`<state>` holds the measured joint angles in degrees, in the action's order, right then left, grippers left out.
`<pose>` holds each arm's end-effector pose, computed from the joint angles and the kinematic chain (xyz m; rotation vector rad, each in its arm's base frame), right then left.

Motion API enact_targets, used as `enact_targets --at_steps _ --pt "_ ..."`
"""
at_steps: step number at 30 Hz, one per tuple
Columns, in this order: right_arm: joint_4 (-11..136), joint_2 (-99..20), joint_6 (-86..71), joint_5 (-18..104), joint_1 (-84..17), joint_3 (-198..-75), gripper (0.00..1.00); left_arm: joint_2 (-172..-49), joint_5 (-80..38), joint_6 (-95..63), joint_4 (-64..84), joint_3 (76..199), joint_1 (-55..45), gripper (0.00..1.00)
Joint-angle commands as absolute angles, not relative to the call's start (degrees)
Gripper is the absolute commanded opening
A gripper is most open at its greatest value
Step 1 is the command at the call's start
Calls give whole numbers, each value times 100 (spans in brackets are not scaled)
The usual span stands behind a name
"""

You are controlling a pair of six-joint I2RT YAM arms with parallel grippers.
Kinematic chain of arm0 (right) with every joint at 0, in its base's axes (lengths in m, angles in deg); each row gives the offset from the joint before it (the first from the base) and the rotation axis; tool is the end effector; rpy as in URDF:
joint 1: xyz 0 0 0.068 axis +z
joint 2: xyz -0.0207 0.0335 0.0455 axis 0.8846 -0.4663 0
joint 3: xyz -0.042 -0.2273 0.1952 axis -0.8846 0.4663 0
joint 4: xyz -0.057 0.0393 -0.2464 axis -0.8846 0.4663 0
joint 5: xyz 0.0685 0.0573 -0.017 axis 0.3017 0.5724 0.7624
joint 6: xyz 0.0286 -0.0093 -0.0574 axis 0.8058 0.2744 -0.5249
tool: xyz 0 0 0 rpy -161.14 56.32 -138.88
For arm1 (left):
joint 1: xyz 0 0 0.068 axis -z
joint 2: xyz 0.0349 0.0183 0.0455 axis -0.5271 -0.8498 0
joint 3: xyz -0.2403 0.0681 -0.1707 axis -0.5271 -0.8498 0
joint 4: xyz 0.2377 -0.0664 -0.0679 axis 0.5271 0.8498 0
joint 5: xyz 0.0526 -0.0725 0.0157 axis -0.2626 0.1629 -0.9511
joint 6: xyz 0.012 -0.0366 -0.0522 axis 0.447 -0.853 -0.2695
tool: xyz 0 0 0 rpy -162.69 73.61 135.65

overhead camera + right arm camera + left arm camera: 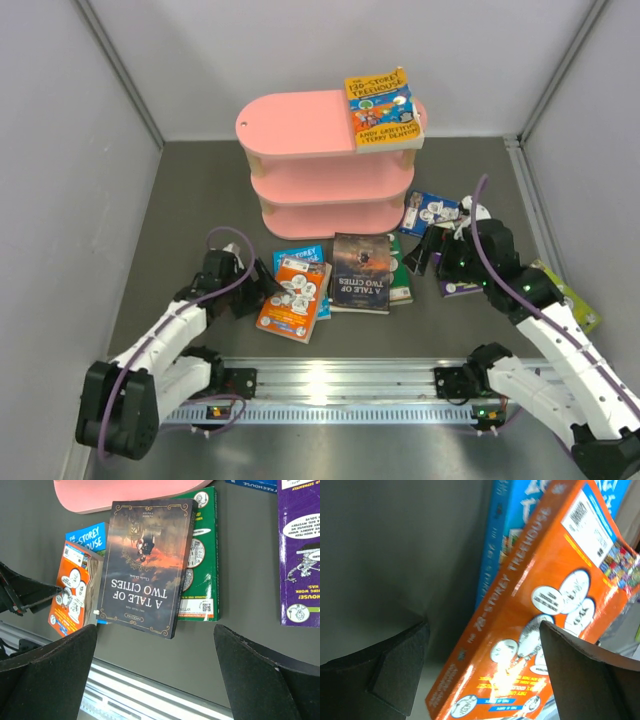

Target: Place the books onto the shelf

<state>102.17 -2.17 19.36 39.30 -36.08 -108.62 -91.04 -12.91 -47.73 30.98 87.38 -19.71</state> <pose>0.1258 0.0651 0.3213 0.1130 2.2724 0.6370 0.1538 -0.0474 0.1763 -0.5856 2.5336 -0.7413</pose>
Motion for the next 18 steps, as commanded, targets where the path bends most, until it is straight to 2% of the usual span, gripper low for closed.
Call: enact_targets --at_steps 1,7,10,11,12,14,15,17,18 --pt "10141 -132 1863 3782 -3540 -11035 100 -9218 -1084 -4841 2606 8614 -1714 96" --pt "10185 -97 1880 3729 -3540 -10860 100 -9096 -1242 -5140 2492 8210 -1063 92" --pt "10168 -88 1898 3729 -3531 -10746 100 -8912 -1329 -5333 2369 8008 -905 76" --pt "10159 -79 1898 3737 -3531 -10693 100 -8867 -1356 -5368 2377 7981 -887 70" --pt "10159 -88 1889 3746 -3531 -10666 100 -8832 -1365 -5404 2369 7946 -887 52" --pt "10167 -70 1907 3764 -3531 -10614 100 -8735 -1391 -5439 2368 7946 -878 39" --pt "10176 -53 1890 3764 -3531 -10605 100 -8726 -1383 -5456 2351 7981 -878 23" --pt "10185 8 1889 3781 -3531 -10561 100 -8682 -1374 -5448 2377 8042 -878 4" --pt "10176 44 1872 3808 -3540 -10543 100 -8682 -1382 -5430 2447 8173 -878 0"
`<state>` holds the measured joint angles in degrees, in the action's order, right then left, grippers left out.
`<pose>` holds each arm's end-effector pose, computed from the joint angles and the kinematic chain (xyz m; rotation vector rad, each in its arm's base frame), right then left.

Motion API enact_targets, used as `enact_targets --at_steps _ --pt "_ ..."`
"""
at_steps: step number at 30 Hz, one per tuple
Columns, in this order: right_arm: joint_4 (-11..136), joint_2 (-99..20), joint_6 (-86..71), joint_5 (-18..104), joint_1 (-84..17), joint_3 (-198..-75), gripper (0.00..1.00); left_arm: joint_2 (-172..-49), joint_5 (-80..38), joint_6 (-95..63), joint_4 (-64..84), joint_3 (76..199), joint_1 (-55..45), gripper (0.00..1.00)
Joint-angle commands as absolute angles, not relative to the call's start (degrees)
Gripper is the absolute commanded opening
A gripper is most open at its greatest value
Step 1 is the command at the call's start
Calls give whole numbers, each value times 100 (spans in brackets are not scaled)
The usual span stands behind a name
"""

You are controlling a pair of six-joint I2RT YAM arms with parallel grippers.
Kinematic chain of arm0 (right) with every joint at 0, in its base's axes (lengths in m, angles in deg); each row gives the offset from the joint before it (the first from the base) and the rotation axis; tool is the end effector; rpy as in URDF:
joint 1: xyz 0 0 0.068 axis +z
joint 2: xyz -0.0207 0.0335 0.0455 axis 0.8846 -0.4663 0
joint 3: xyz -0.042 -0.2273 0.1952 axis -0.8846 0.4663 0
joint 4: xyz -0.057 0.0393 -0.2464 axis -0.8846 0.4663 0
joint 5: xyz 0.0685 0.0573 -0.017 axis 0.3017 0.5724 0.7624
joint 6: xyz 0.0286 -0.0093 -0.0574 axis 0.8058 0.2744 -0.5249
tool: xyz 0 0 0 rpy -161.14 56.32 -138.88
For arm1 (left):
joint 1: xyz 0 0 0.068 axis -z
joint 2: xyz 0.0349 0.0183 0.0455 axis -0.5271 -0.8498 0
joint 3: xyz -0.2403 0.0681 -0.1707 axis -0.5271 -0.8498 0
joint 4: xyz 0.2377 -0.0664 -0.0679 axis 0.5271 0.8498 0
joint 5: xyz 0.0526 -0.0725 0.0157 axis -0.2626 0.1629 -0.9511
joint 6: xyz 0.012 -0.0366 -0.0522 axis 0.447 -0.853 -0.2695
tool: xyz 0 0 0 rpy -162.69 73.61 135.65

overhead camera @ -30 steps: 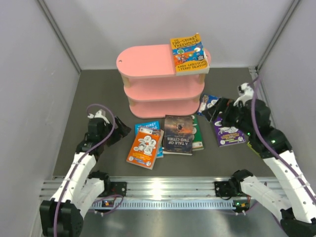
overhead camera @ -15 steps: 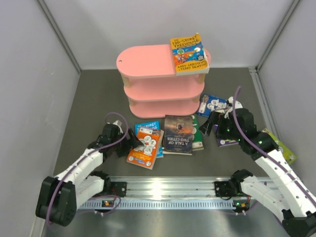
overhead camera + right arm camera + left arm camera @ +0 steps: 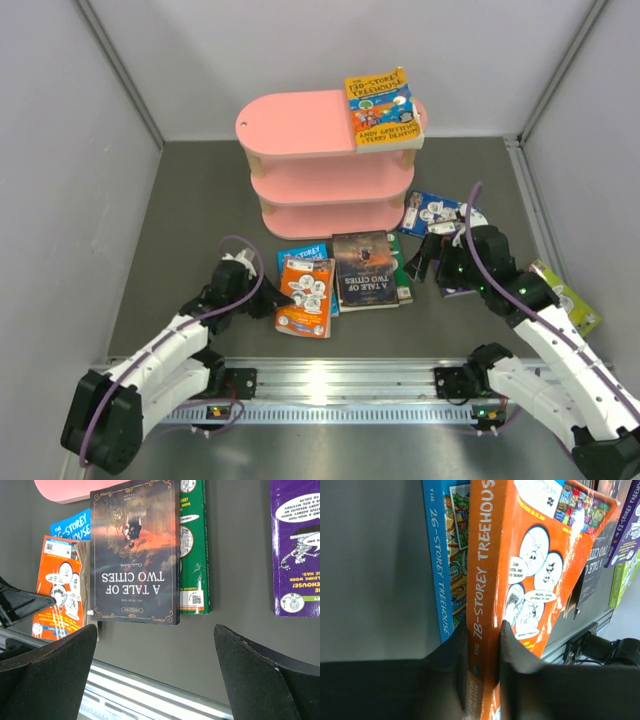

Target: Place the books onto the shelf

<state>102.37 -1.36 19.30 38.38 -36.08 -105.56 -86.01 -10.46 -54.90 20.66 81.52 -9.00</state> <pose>0.1233 0.0629 0.3048 0.1245 2.3105 0.6006 0.1347 -0.0742 0.1715 -0.4315 2.4673 -0.9806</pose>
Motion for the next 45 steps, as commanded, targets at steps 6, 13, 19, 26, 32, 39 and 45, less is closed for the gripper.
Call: enact_targets --at_steps 6,13,19,26,32,39,45 --pt "9229 290 2256 5195 -3357 -10052 100 -8331 -1690 -5167 3580 9210 -878 0" --pt "7838 589 3129 5847 -2943 -9488 100 -8040 -1515 -5079 4346 10915 -869 0" --pt "7760 861 2953 5855 -2934 -10005 100 -8216 -998 -4947 4662 12444 -852 0" --pt "7987 1124 2839 5601 -2942 -10253 100 -8708 -224 -5087 4084 14182 -843 0" --pt "8120 1485 3014 5531 -2934 -9832 100 -9613 -12 -5227 3496 15660 -843 0" --pt "7857 2030 3348 5504 -2934 -8953 100 -10806 -55 -6290 1433 16119 -843 0" --pt "7847 2417 3419 5487 -2934 -8206 100 -11948 -336 -7433 -135 16699 -773 0"
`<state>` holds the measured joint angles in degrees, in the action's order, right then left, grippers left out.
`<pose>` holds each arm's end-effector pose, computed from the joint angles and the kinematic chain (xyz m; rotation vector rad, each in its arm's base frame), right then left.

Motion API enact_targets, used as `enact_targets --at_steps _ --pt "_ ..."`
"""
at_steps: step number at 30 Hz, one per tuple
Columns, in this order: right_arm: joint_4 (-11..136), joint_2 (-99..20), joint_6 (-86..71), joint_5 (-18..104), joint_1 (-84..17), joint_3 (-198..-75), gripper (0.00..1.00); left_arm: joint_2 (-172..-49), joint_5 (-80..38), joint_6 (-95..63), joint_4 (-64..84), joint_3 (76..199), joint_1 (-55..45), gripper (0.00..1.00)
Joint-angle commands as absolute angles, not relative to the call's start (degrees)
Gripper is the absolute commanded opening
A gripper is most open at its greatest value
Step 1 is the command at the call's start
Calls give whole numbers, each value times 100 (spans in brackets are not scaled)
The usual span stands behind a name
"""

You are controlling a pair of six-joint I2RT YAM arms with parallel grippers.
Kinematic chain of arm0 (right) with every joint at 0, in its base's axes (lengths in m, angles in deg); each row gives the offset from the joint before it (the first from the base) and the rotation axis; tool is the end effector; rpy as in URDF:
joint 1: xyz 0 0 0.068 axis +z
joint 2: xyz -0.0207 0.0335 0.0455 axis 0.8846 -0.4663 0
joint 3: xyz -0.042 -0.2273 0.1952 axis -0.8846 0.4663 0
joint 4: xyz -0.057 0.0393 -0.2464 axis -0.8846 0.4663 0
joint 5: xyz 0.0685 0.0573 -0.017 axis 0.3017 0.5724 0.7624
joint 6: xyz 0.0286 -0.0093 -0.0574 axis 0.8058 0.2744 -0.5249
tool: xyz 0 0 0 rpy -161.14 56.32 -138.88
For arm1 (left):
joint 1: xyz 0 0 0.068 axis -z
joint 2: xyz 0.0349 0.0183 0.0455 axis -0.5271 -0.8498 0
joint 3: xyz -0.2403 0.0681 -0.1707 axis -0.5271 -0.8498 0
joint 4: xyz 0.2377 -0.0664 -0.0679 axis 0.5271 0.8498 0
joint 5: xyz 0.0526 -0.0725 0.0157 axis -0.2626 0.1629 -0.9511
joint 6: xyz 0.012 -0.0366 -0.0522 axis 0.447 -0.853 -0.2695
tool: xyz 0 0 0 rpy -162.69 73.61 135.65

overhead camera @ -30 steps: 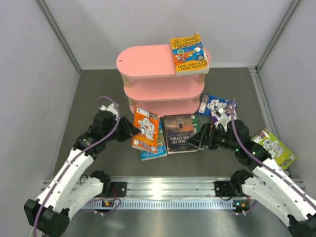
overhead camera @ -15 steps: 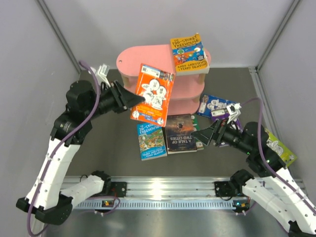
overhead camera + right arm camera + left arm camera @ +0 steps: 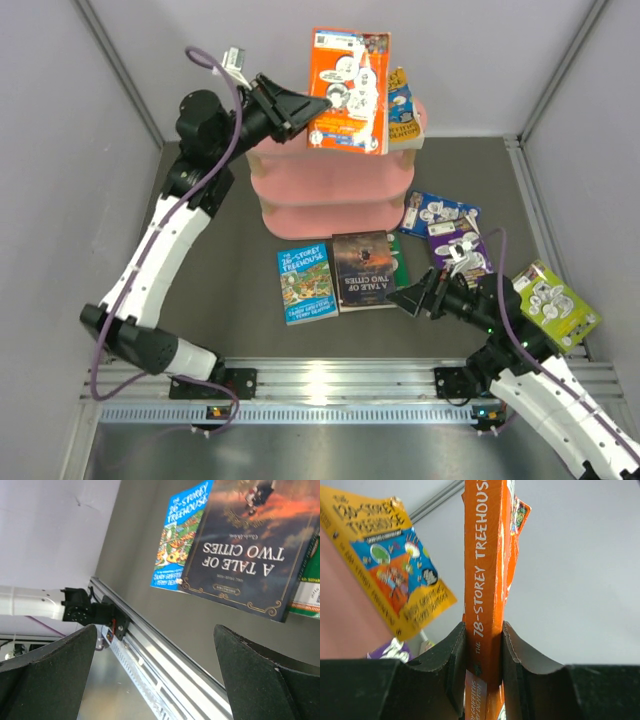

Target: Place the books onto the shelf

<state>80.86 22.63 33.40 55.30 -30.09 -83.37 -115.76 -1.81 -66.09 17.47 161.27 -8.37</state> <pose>0.0701 0.0639 0.2527 0.0097 2.0227 1.2479 0.2681 -0.1416 0.5462 -0.0859 1.6101 -1.5312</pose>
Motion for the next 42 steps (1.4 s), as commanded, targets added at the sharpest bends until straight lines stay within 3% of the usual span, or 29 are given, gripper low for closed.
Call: enact_targets --at_steps 1,4,11,21,31,42 --pt "7856 2469 3419 5495 -2934 -8075 100 -12108 -450 -7547 -276 16839 -738 0" --pt "7847 2531 3427 5522 -2942 -7872 100 -12724 -731 -7575 -347 17550 -580 0" --pt "7751 2356 3314 5539 -2942 -7740 100 -13533 -1513 -7373 -279 17877 -149 0" --pt "7847 2189 3041 5531 -2943 -7810 100 -13446 -2700 -6424 918 17658 220 0" --pt "7830 2101 3006 5478 -2934 -7722 100 -13850 -3395 -5721 2420 18571 203 1" --pt "7830 2022 2935 5434 -2934 -7660 100 -14069 -2756 -5799 2957 18721 1 24"
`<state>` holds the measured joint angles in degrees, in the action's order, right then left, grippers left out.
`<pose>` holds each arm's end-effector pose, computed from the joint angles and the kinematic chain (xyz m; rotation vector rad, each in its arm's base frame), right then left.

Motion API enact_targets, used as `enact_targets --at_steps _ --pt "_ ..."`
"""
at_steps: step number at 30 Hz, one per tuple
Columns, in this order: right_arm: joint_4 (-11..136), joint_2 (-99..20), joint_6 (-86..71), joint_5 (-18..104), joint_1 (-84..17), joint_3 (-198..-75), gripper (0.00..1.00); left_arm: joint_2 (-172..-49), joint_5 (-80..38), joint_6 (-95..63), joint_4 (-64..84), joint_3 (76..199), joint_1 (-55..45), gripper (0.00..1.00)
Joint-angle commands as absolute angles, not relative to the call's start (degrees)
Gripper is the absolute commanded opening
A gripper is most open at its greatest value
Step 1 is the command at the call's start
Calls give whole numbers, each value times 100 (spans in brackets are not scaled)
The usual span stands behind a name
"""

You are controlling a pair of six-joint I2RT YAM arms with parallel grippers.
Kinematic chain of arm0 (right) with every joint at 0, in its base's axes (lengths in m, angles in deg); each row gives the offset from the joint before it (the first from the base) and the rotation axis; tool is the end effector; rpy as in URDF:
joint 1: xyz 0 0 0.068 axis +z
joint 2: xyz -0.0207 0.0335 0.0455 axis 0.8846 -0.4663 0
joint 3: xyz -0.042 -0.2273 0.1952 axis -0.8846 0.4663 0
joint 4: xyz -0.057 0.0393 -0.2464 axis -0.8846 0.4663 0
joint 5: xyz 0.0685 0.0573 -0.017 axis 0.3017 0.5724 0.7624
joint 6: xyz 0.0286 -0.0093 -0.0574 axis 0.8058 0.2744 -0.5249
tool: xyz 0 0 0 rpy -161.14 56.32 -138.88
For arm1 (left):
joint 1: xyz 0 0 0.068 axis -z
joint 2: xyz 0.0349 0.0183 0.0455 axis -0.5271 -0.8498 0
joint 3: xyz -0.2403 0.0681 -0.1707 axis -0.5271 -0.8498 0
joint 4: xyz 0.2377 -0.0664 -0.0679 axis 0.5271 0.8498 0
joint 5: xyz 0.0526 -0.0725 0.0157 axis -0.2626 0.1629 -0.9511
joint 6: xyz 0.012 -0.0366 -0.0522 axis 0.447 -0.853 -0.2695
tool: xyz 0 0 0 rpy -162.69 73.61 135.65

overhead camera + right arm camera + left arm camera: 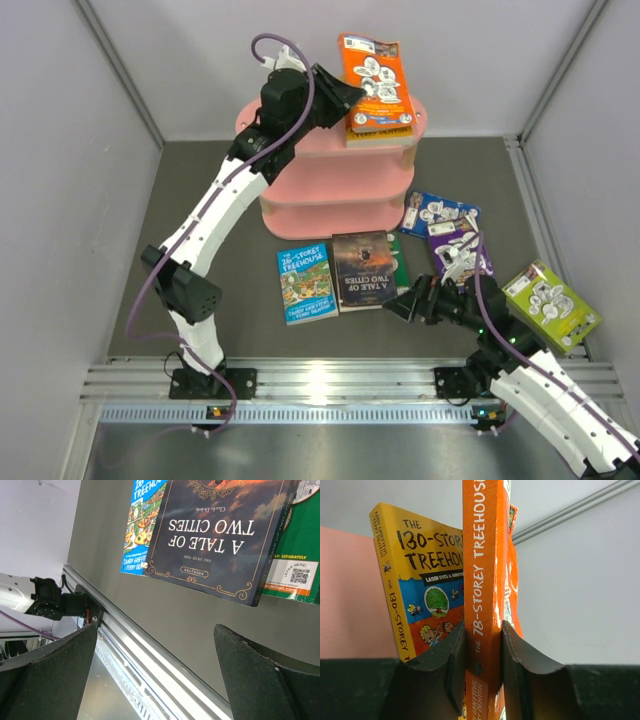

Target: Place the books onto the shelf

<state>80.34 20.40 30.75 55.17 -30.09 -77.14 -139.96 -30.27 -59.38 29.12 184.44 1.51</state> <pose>0.0761 0.0675 0.2122 0.0003 2.1574 1.1685 0.3642 -0.2382 0.5105 -0.3484 1.7151 -1.1574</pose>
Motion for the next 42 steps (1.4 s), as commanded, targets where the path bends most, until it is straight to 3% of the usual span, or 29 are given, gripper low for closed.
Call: enact_targets --at_steps 1,7,15,26,31,37,42 --pt "7830 2004 2935 5434 -2934 -7660 100 -14131 -2649 -5817 2983 18739 -25 27" --pt "7847 2013 2926 5416 -2934 -7608 100 -14298 -2437 -5756 3475 18915 -140 47" --pt "7882 1987 2891 5381 -2934 -7564 100 -14272 -2367 -5624 3634 18932 -272 59" --pt "7874 1934 2865 5337 -2934 -7485 100 -13886 -2463 -5123 4275 19126 -412 91" --pt "7935 1855 2716 5232 -2943 -7660 100 -13350 -2560 -4623 4705 19091 -430 94" --pt "7988 1512 2435 5021 -2934 -8187 100 -11910 -3166 -4121 5076 17793 -430 95" --pt "7708 864 2425 4827 -2934 -8425 100 -10373 -3492 -3998 4944 15587 -430 98"
